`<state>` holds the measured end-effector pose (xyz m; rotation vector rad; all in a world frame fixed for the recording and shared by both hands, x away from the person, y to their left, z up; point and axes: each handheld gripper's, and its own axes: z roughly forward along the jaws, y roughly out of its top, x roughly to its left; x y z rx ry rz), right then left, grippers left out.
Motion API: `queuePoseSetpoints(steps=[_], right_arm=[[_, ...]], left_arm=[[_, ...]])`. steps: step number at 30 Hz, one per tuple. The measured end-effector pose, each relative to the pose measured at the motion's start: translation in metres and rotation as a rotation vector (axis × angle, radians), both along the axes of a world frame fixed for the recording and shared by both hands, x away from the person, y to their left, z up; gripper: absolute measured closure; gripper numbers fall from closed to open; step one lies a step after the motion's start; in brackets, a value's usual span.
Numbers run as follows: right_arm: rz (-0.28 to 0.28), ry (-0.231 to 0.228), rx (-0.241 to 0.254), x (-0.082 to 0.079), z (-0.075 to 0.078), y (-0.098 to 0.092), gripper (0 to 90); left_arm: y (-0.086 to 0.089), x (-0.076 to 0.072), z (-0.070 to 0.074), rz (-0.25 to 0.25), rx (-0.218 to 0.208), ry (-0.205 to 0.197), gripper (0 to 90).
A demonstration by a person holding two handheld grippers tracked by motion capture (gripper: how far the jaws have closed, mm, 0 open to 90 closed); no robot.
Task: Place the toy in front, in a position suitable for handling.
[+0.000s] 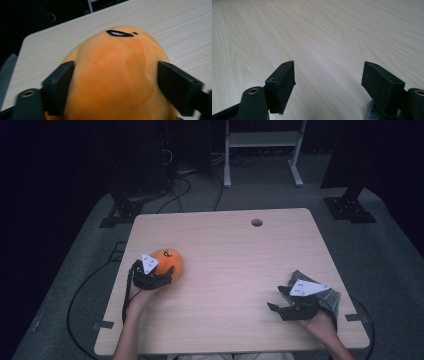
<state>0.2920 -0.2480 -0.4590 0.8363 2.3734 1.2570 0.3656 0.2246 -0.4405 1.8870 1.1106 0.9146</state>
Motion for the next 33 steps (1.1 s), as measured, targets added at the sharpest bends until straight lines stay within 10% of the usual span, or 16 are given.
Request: queuePoseSetpoints(steps=[6,11,18,24,33], right_arm=[[-0.001,-0.007,0.011,-0.002,0.002,-0.002,26.4],[-0.002,-0.014,0.015,-0.002,0.003,-0.004,26.4],[-0.013,-0.013,0.028,-0.002,0.003,-0.008,26.4],[-0.022,-0.019,0.033,-0.001,0.005,-0.012,26.4],[-0.051,-0.041,0.054,-0.001,0.01,-0.022,26.4]], left_arm=[[-0.01,-0.004,0.0,0.039,0.09,-0.056,34.0],[-0.009,-0.005,0.0,0.039,0.081,-0.064,39.4],[0.017,-0.006,0.006,0.057,-0.222,-0.032,43.2],[0.014,-0.013,0.02,-0.003,-0.301,-0.064,43.0],[-0.024,-0.024,0.037,-0.149,-0.284,-0.089,42.3]])
